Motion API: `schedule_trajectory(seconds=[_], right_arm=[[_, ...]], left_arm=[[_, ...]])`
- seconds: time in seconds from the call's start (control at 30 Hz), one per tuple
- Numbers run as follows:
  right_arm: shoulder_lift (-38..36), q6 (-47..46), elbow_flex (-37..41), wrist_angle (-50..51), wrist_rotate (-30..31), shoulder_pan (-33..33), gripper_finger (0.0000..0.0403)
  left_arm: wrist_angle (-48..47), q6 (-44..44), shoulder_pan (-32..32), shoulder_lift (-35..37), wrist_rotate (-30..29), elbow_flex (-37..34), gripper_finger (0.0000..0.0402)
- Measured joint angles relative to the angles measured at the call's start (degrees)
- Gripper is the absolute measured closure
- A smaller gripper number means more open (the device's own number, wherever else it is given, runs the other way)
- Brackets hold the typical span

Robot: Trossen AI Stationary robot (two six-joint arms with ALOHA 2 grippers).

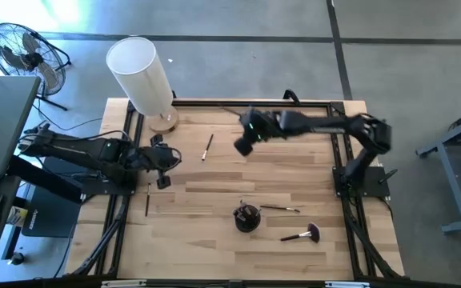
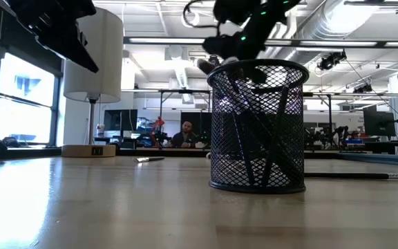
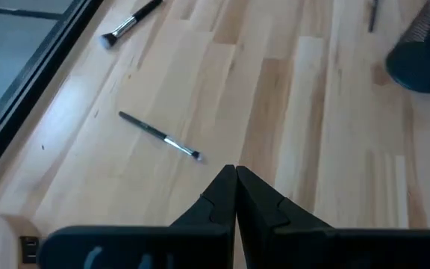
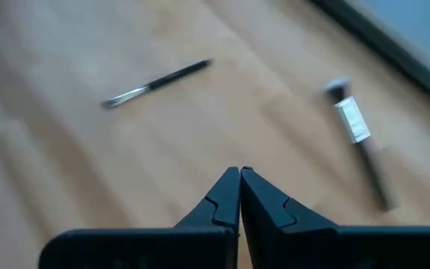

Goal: Pick & Place Makeup Supplies
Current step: Put the makeup brush into the black makeup holder

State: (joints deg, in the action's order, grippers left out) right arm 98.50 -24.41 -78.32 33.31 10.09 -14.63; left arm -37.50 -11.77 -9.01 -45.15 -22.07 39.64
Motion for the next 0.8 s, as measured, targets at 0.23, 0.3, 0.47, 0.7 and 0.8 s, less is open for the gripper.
schedule_trajectory(seconds=[0.23, 0.3, 0.47, 0.7, 0.8], right_arm=[[15.76, 13.53, -21.20, 13.56, -1.67, -9.88, 0.0361], [20.11, 17.31, -26.17, 17.34, -1.61, -11.34, 0.0347], [29.36, 24.08, -35.86, 25.42, -1.87, -13.45, 0.0309], [35.72, 29.81, -41.59, 28.27, -7.56, -15.61, 0.0271], [36.77, 31.85, -41.64, 28.34, -6.51, -15.84, 0.0268]], left_arm=[[0.06, -3.20, 1.52, -0.01, 2.51, -0.02, 0.0401], [0.07, -5.20, 1.51, 0.00, 2.52, -0.02, 0.0401], [0.09, -11.71, 1.51, -0.02, 2.52, -0.02, 0.0401], [0.09, -18.72, 1.51, -0.04, 2.22, -0.02, 0.0401], [0.11, -21.08, 1.51, -0.04, 2.13, -0.02, 0.0401]])
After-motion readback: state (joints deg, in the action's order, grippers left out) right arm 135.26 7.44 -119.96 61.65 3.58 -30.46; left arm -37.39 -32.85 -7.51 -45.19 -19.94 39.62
